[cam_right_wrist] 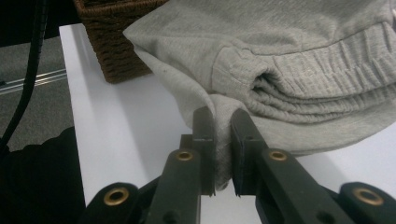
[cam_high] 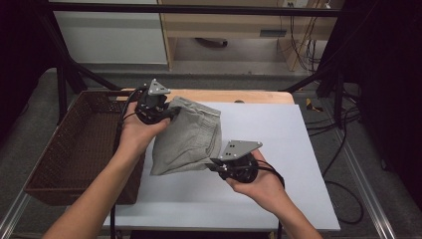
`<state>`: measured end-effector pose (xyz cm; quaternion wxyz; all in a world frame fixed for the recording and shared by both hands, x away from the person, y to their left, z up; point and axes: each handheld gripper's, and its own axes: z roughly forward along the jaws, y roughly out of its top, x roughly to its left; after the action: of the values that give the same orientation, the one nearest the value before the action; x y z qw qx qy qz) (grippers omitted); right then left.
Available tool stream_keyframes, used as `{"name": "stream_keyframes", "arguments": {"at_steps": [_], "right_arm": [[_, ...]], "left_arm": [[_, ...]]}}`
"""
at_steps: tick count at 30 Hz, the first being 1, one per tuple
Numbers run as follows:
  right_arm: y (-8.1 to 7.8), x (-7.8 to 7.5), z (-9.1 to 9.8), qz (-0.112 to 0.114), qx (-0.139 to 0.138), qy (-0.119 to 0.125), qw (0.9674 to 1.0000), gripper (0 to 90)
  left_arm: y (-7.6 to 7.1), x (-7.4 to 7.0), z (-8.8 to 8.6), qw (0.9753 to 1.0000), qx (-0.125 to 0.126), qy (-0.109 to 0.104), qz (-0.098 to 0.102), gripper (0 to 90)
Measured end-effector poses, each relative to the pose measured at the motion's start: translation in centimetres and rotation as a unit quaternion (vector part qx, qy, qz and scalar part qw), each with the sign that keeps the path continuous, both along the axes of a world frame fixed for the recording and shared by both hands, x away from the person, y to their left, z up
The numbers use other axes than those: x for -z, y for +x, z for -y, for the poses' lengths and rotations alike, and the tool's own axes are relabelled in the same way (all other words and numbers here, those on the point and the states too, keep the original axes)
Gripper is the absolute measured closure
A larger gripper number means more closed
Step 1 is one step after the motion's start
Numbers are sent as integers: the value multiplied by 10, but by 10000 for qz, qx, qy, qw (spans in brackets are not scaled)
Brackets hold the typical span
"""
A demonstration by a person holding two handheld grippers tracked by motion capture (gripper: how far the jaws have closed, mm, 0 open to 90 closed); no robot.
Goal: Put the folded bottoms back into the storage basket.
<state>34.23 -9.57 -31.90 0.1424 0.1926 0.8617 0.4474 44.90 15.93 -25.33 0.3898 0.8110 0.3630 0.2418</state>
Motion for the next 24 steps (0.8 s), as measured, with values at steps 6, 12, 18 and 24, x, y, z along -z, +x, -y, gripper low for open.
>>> {"name": "stream_keyframes", "arguments": {"at_steps": [6,12,18,24], "right_arm": [[5,-6,-8,65,-76,2,10000,826],[11,-11,-19,84,-166,-10,9998,827],[16,-17,-32,110,-261,20,9996,826],[21,-24,-47,140,-355,14,9993,826]], "left_arm": [[1,-8,-7,10000,-71,1,43,736],[0,-13,-17,9999,-141,4,88,736],[-1,-17,-32,9996,-241,-127,122,736],[-2,-24,-41,9993,-311,-121,168,736]]}}
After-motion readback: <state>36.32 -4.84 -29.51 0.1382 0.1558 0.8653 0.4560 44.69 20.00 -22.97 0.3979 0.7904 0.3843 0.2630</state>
